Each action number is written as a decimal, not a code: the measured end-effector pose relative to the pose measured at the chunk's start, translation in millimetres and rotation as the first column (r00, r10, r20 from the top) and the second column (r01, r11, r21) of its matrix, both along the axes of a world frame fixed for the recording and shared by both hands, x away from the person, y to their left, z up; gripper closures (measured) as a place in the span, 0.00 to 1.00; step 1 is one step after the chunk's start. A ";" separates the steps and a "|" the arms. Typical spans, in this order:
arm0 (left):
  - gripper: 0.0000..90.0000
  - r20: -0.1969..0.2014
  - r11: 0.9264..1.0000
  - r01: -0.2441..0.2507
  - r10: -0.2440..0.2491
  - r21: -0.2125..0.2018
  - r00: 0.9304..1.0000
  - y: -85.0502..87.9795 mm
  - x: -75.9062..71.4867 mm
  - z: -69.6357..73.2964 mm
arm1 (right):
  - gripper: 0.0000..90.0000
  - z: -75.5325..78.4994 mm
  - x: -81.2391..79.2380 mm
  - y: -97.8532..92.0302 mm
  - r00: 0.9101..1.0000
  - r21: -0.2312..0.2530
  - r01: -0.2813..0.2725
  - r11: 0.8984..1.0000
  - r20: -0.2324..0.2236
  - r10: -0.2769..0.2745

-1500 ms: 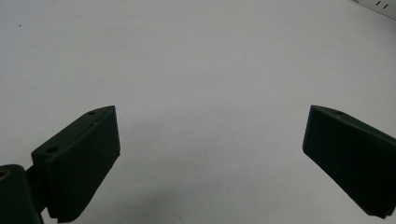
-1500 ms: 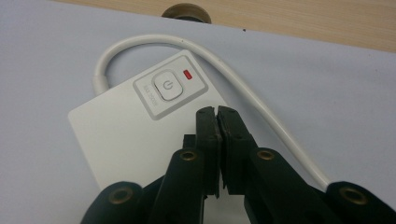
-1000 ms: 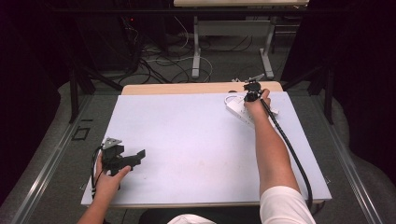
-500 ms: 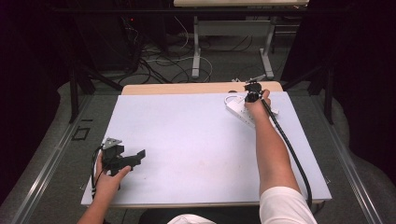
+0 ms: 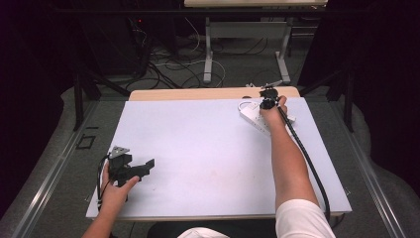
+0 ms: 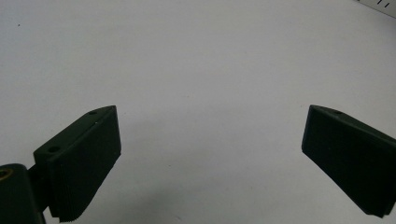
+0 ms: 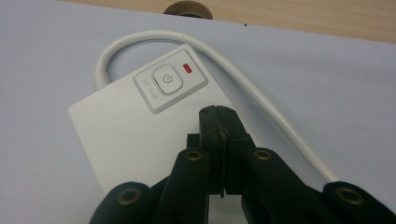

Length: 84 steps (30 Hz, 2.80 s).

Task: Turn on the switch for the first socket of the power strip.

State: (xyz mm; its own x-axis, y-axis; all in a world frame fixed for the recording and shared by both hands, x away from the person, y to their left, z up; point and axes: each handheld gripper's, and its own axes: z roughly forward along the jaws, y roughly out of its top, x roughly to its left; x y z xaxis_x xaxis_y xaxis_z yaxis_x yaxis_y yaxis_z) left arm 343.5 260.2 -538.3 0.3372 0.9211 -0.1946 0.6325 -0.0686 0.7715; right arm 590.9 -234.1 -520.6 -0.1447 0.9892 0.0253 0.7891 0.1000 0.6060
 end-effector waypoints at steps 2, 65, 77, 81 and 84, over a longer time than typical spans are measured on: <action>0.05 -0.005 1.000 0.002 -0.002 0.006 1.000 -0.1 -0.3 0.3 | 0.98 -0.8 -0.1 -1.1 1.000 0.006 0.000 1.000 0.012 0.000; 0.05 0.001 1.000 0.021 -0.021 0.022 1.000 -5.6 0.4 0.0 | 0.52 56.3 -30.7 -7.9 0.989 0.037 -0.139 0.990 0.049 0.137; 0.05 -0.003 0.999 0.025 -0.025 0.024 1.000 -5.9 0.0 0.9 | 0.43 76.0 -46.2 -20.3 0.984 0.033 -0.166 0.986 0.065 0.163; 0.05 -0.003 0.999 0.024 -0.024 0.025 1.000 -6.1 -0.1 1.0 | 0.41 83.0 -53.3 -22.9 0.983 0.034 -0.175 0.984 0.063 0.172; 0.05 0.003 1.000 0.020 -0.020 0.022 1.000 -6.6 -0.1 0.5 | 0.40 87.4 -59.1 -23.2 0.979 0.026 -0.194 0.981 0.070 0.192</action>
